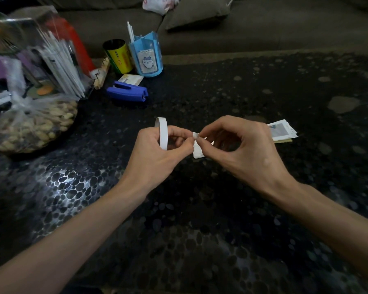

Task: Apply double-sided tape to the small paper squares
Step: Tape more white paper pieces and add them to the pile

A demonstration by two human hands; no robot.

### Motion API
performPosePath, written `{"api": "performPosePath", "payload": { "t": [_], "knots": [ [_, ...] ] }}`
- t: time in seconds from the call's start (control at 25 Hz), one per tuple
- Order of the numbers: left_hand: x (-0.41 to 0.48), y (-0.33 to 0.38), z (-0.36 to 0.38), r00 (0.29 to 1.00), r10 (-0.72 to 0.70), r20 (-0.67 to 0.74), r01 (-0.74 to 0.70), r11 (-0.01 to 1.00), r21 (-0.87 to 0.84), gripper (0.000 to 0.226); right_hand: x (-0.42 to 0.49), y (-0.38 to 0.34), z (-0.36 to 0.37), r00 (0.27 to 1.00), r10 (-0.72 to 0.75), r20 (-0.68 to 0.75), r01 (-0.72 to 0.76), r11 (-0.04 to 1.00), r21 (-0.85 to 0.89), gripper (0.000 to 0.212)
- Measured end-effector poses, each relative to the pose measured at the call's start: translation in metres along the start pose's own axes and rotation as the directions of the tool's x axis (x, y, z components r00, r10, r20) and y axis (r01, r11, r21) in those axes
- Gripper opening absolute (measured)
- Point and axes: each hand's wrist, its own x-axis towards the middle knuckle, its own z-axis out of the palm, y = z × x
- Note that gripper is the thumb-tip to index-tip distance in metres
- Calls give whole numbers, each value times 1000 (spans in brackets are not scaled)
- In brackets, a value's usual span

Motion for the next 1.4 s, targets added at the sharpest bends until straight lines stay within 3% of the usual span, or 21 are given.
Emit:
{"api": "performPosePath", "payload": {
  "t": [0.64,0.88,1.4],
  "knots": [
    [-2,3,3,999,11,49,-16,994,107,19,0,4,-1,999,-41,19,44,984,-175,8],
    [-2,2,4,996,36,81,-47,989,137,26,0,8,1,999,36,-4,-36,988,-152,8],
    [0,0,1,996,26,90,-40,989,146,20,1,8,-3,999,5,41,1,991,-132,6]
  ]
}}
